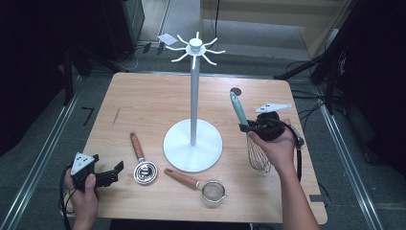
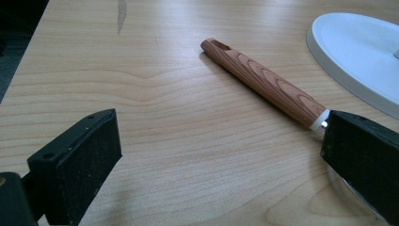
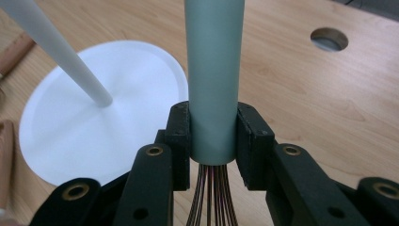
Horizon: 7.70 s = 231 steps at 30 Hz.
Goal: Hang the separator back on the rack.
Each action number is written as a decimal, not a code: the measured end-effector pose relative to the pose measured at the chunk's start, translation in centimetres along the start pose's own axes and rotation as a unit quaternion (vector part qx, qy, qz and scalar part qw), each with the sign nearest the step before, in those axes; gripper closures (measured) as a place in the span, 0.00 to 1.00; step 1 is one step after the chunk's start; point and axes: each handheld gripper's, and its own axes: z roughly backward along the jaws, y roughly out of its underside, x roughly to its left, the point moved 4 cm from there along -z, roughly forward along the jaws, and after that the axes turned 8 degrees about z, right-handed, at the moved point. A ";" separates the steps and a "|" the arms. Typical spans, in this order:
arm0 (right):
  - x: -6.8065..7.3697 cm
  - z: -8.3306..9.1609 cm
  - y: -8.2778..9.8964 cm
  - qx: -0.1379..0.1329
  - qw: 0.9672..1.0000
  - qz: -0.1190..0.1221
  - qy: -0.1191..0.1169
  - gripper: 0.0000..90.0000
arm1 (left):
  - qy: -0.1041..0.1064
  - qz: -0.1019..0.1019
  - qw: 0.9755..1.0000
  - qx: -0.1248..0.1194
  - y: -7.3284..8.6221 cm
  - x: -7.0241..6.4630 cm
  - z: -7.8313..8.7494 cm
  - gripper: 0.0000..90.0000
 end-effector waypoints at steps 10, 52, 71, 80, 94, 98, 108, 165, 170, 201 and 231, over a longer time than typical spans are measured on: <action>1.4 1.1 0.3 -0.053 0.999 -0.004 -0.002 0.79 | 0.000 0.000 1.000 -0.001 0.0 0.0 0.0 0.00; 7.1 6.1 -3.8 -0.227 0.974 0.013 -0.024 0.79 | 0.000 0.000 1.000 -0.004 0.0 -0.1 0.0 0.00; 9.4 7.3 -6.7 -0.263 0.963 0.031 -0.043 0.79 | -0.003 -0.007 1.000 -0.005 0.0 -0.2 0.0 0.00; 10.2 8.0 -8.2 -0.282 0.957 0.038 -0.049 0.79 | -0.003 -0.006 1.000 -0.004 0.0 -0.2 0.0 0.00; 11.2 8.4 -9.4 -0.299 0.951 0.047 -0.061 0.79 | -0.002 -0.004 1.000 -0.006 0.0 -0.2 0.0 0.00; 11.0 8.9 -9.5 -0.310 0.948 0.040 -0.065 0.79 | -0.002 -0.005 1.000 -0.004 0.0 -0.2 0.0 0.00; 11.9 9.5 -9.9 -0.318 0.942 0.056 -0.087 0.79 | -0.003 -0.007 1.000 -0.004 0.0 -0.2 0.0 0.00; 10.5 8.6 -11.4 -0.332 0.942 0.026 -0.049 1.00 | 0.001 -0.003 1.000 -0.005 0.0 -0.1 0.0 0.00; 10.2 8.3 -11.9 -0.330 0.943 0.017 -0.030 1.00 | 0.001 -0.003 1.000 -0.004 0.0 -0.1 0.0 0.00; 13.0 8.2 -14.9 -0.336 0.940 0.047 -0.034 1.00 | 0.004 -0.002 1.000 -0.003 0.0 -0.1 0.0 0.00; 12.7 7.6 -12.5 -0.308 0.949 0.062 -0.024 1.00 | -0.016 0.001 1.000 -0.007 0.0 -0.1 0.2 0.11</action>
